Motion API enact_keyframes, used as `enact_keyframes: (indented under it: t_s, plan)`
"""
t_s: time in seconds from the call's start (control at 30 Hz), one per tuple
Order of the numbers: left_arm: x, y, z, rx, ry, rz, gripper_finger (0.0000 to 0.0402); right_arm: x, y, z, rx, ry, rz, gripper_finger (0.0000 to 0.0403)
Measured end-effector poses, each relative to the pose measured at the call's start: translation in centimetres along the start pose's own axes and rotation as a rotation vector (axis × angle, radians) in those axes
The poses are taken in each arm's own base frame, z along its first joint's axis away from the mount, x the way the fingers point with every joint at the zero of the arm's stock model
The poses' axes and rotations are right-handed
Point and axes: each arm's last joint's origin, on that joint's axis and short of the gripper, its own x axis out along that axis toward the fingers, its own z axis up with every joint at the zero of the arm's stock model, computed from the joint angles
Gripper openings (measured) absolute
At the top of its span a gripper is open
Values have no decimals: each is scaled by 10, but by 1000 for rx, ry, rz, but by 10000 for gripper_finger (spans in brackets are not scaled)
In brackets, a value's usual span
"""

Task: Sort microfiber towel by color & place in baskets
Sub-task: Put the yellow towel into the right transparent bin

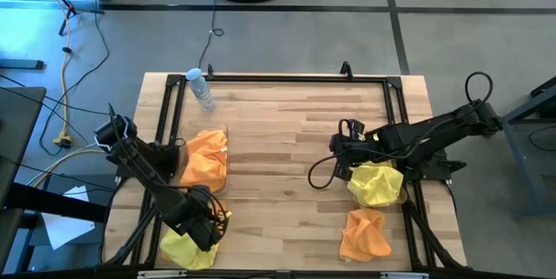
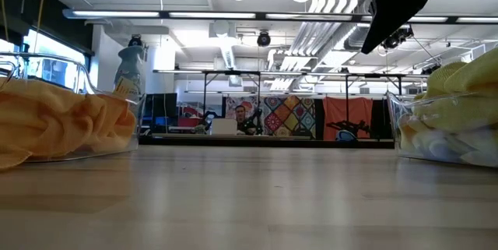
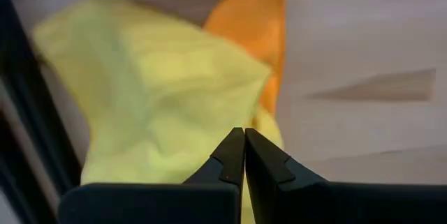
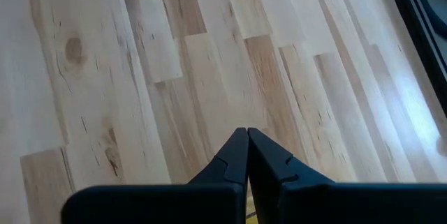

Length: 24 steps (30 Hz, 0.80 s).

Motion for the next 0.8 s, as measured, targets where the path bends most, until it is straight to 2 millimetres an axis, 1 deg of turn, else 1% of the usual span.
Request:
enact_keyframes:
  t_s: [0.1, 0.2, 0.37, 0.5, 0.6, 0.7, 0.8]
  plan:
    - [1, 1, -1, -14, 37, 31, 8, 0, 0, 0, 0, 0, 0, 0]
    - [1, 1, -2, -14, 51, 40, 25, 0, 0, 0, 0, 1, 1, 0]
    - [3, -2, -4, -9, 79, 9, 76, 0, 0, 0, 0, 3, 6, 0]
    - [17, 1, -6, 2, 84, 62, 125, 0, 0, 0, 7, 4, 7, 0]
    - [31, 3, -8, -5, 100, 134, 152, 0, 0, 0, 9, 4, 8, 0]
    - [42, 4, -10, -6, 114, 178, 162, 0, 0, 0, 9, 5, 8, 0]
    - [52, 2, -12, 0, 115, 199, 156, 0, 0, 0, 0, 5, 9, 0]
